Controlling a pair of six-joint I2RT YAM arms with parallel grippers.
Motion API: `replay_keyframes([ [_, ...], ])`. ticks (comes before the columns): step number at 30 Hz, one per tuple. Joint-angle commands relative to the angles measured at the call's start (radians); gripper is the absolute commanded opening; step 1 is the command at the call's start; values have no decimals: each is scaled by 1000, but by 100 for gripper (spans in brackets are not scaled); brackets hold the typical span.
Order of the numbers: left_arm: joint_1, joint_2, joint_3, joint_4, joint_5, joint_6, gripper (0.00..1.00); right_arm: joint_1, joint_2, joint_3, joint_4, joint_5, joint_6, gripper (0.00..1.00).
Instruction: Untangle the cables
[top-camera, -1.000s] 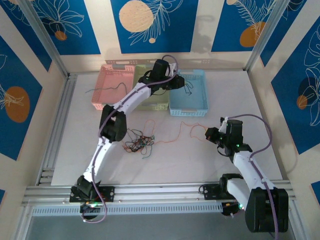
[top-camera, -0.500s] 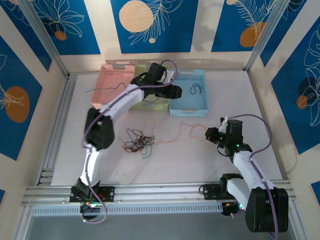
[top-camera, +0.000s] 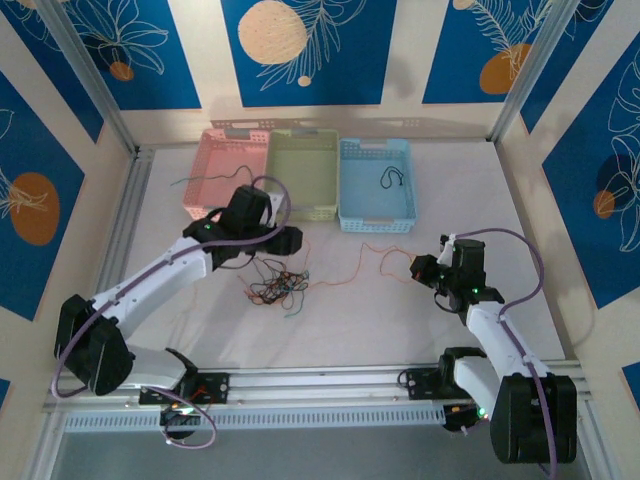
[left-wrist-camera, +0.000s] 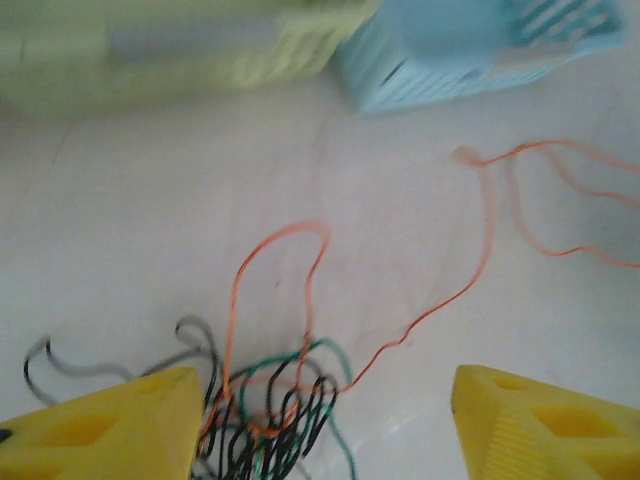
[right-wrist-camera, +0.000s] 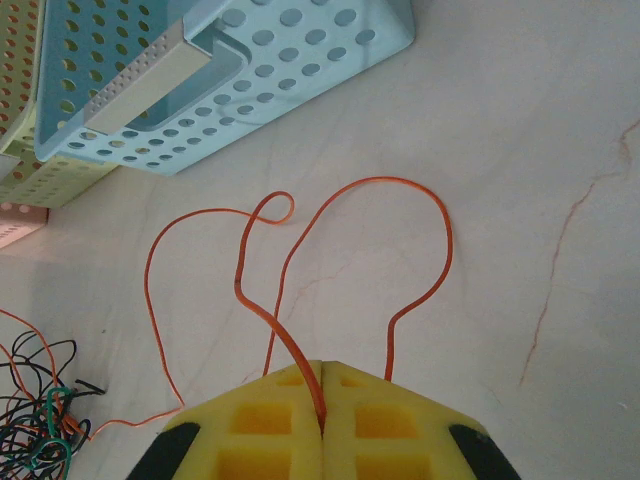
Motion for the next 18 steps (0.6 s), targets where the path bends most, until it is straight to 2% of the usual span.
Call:
replay_keyframes([
  [1,11,-54,-104,33,-38,-159,72,9,4,-9,8,-4,-7,0],
  [3,11,-55,-157,85,-14,-229,72,10,10,-7,9,-4,-7,0],
  [7,11,-58,-214,129,-57,-298,72,10,9,-7,8,-4,-9,0],
  [14,11,-49,-223,110,-107,-314,70,13,11,-7,12,-4,-9,0],
  [18,10,-113,-209,35,-215,-294,73,15,12,-7,11,-4,-9,0],
])
